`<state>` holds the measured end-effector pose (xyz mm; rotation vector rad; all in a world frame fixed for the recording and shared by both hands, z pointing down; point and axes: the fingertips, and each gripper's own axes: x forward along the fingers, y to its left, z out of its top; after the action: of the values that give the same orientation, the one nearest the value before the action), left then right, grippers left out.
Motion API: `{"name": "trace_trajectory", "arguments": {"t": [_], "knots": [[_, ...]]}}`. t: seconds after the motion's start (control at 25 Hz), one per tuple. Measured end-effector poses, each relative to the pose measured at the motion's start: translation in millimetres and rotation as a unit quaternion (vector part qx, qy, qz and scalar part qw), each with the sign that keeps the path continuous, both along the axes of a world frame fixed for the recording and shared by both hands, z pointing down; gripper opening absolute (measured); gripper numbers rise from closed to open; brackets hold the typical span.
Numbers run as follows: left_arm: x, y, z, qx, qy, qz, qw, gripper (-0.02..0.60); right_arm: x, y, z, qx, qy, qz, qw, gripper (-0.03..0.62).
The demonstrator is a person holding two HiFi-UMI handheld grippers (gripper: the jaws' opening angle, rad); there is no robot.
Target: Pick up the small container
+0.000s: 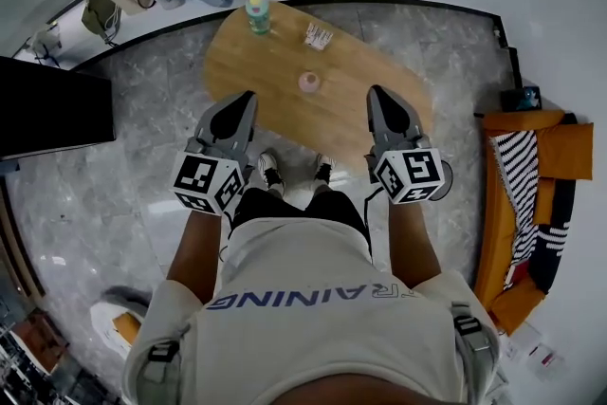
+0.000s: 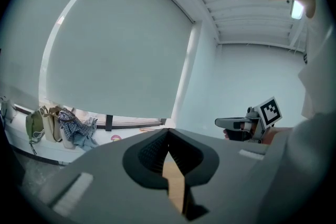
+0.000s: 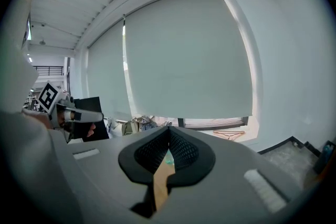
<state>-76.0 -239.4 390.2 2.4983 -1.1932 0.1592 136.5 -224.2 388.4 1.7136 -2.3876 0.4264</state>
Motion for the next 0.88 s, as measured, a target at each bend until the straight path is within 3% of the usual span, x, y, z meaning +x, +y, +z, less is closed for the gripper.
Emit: {"name": "trace_trajectory", "arguments": {"t": [0.4,0.56,0.76,0.88], "knots": [[41.4,-12.8,9.1,-0.014,-0.023,-0.009,0.9996,0.0,43.0,-19.1,15.4,-0.003,-0.013,-0.011,1.0,0.032],[50.1,-18.0,12.3,-0.018,-0.024,-0.011,0.9995,0.0,40.7,-21.6,22.1,-0.015,-0.011,-0.041,0.999,0.116],[52.3,-20.0,12.2,-0.02,-0.021,-0.012,0.9995,0.0,30.9,-23.4,33.0,-0.036,0.009,-0.07,0.997,0.284],[48.9,-21.7,14.3,-0.024,-0.022,-0.015,0.9994,0.0,24.4,-26.2,37.9,-0.048,0.011,-0.081,0.995,0.347]]}}
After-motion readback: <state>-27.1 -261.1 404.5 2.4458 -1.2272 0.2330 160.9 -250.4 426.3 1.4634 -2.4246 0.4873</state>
